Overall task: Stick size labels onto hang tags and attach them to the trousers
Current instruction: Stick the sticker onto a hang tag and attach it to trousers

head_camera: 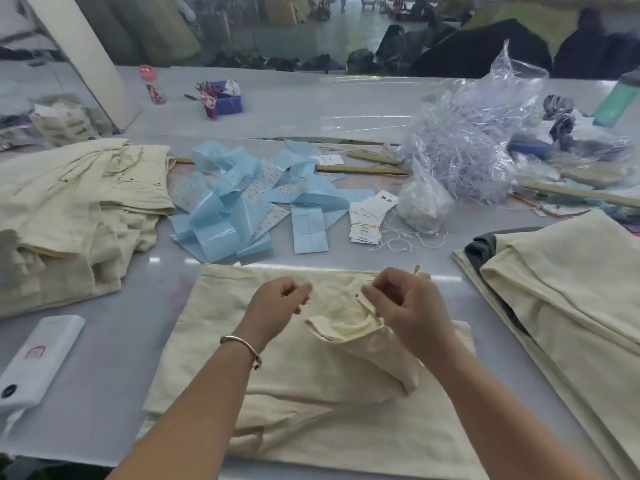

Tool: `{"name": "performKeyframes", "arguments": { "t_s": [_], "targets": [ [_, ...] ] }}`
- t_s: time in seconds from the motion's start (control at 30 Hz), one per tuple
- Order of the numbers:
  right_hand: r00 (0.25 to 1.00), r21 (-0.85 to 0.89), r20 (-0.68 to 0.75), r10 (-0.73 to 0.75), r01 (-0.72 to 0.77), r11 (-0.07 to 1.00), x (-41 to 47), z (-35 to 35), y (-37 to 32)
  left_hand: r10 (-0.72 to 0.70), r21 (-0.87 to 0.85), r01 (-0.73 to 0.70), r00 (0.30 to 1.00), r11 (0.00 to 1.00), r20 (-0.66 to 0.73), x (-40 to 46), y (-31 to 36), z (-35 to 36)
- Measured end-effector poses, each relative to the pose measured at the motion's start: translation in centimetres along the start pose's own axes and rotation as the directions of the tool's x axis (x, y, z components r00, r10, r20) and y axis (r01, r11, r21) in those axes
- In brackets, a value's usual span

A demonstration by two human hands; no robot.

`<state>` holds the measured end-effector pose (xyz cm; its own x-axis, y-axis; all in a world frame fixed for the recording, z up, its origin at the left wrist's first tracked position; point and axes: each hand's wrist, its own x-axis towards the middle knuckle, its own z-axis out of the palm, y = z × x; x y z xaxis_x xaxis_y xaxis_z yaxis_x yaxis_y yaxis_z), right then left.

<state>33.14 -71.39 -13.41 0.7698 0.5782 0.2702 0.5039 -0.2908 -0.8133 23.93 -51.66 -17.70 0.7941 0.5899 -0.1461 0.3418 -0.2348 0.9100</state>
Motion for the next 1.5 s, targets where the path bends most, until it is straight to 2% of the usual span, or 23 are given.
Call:
{"name": "performKeyframes", "arguments": {
  "t_s": [0.07, 0.13, 0.2, 0.23, 0.27, 0.33, 0.4, 0.43, 0.5, 0.57, 0.7, 0.77, 0.83, 0.87, 0.93, 1.0, 1.07, 1.13, 1.23, 1.3, 1.4, 1.5],
  "targets": [
    [0.982, -0.106, 0.188, -0.023, 0.044, 0.993, 0.9, 3.9, -1.2, -0.102, 0.035, 0.104, 0.994, 0.994, -0.049, 0.7, -2.8, -3.3],
    [0.913, -0.271, 0.405, 0.052, 0.066, 0.96, 2.4, 7.9, -1.6, -0.187, 0.055, 0.19, 0.98, 0.98, -0.067, 0.9, -5.4, -6.3],
    [0.832, -0.484, 0.512, 0.214, 0.074, 0.872, 4.2, 11.2, -1.3, -0.254, 0.264, 0.282, 0.958, 0.922, -0.136, 1.0, -8.0, -9.0],
    [0.806, -0.594, 0.515, 0.293, 0.089, 0.8, 4.8, 12.6, -1.0, -0.28, 0.41, 0.331, 0.943, 0.85, -0.181, 0.9, -9.2, -10.3],
    [0.786, -0.687, 0.5, 0.363, 0.104, 0.72, 5.3, 13.8, -0.6, -0.298, 0.513, 0.366, 0.931, 0.777, -0.212, 0.7, -10.3, -11.5],
    [0.745, -0.817, 0.47, 0.473, 0.164, 0.553, 5.7, 15.2, 0.2, -0.33, 0.587, 0.391, 0.92, 0.709, -0.213, 0.3, -12.4, -13.3],
    [0.749, -0.898, 0.411, 0.519, 0.234, 0.372, 5.8, 15.1, 0.4, -0.326, 0.594, 0.373, 0.926, 0.713, -0.19, -0.1, -13.9, -14.2],
    [0.766, -0.926, 0.364, 0.529, 0.237, 0.294, 6.0, 14.3, 0.3, -0.324, 0.557, 0.365, 0.93, 0.746, -0.174, -0.1, -14.4, -14.6],
    [0.798, -0.969, 0.231, 0.557, 0.138, 0.204, 6.6, 11.3, -0.1, -0.343, 0.41, 0.363, 0.931, 0.837, -0.123, 0.1, -15.0, -15.2],
    [0.796, -0.991, 0.062, 0.603, -0.021, 0.129, 7.2, 7.5, -0.6, -0.366, 0.307, 0.366, 0.929, 0.878, -0.061, 0.4, -15.1, -15.7],
    [0.704, -0.977, -0.197, 0.682, -0.201, -0.075, 7.0, 3.0, -1.1, -0.306, 0.179, 0.288, 0.948, 0.941, 0.085, 1.2, -14.5, -15.5],
    [0.769, -0.983, -0.168, 0.617, -0.181, -0.042, 6.6, 4.1, -0.5, -0.251, 0.174, 0.225, 0.957, 0.959, 0.148, 1.5, -14.1, -15.2],
    [0.841, -0.987, -0.021, 0.541, -0.104, 0.124, 6.0, 6.4, 0.4, -0.226, 0.203, 0.192, 0.96, 0.96, 0.164, 1.8, -13.9, -15.1],
    [0.849, -0.968, 0.067, 0.525, -0.073, 0.242, 5.9, 7.8, 1.0, -0.22, 0.211, 0.183, 0.962, 0.96, 0.165, 1.9, -13.9, -15.1],
    [0.813, -0.895, 0.216, 0.541, -0.057, 0.443, 5.9, 10.0, 2.1, -0.217, 0.223, 0.178, 0.963, 0.958, 0.161, 2.1, -14.2, -15.0],
    [0.774, -0.839, 0.287, 0.564, -0.081, 0.537, 6.2, 11.3, 3.2, -0.229, 0.222, 0.193, 0.962, 0.956, 0.147, 2.0, -14.3, -15.0],
    [0.756, -0.827, 0.272, 0.595, -0.132, 0.546, 6.4, 11.7, 4.4, -0.237, 0.188, 0.212, 0.964, 0.959, 0.122, 1.6, -14.3, -14.8],
    [0.751, -0.844, 0.228, 0.62, -0.165, 0.511, 6.3, 11.7, 5.6, -0.264, 0.135, 0.25, 0.96, 0.959, 0.097, 1.3, -14.4, -14.7],
    [0.775, -0.847, 0.19, 0.602, -0.181, 0.5, 6.8, 11.7, 6.6, -0.334, -0.084, 0.346, 0.934, 0.934, 0.13, 0.8, -14.7, -14.5],
    [0.802, -0.871, 0.175, 0.572, -0.145, 0.469, 6.9, 11.8, 6.6, -0.327, -0.158, 0.352, 0.931, 0.923, 0.163, 0.4, -14.7, -14.2],
    [0.862, -0.875, 0.158, 0.482, -0.103, 0.472, 5.6, 11.7, 6.5, -0.255, -0.117, 0.269, 0.959, 0.956, 0.125, 0.0, -14.2, -13.6],
    [0.853, -0.843, 0.138, 0.504, -0.166, 0.512, 3.2, 10.4, 6.1, -0.163, -0.025, 0.168, 0.978, 0.986, 0.128, 0.4, -12.6, -13.0]
  ]
}}
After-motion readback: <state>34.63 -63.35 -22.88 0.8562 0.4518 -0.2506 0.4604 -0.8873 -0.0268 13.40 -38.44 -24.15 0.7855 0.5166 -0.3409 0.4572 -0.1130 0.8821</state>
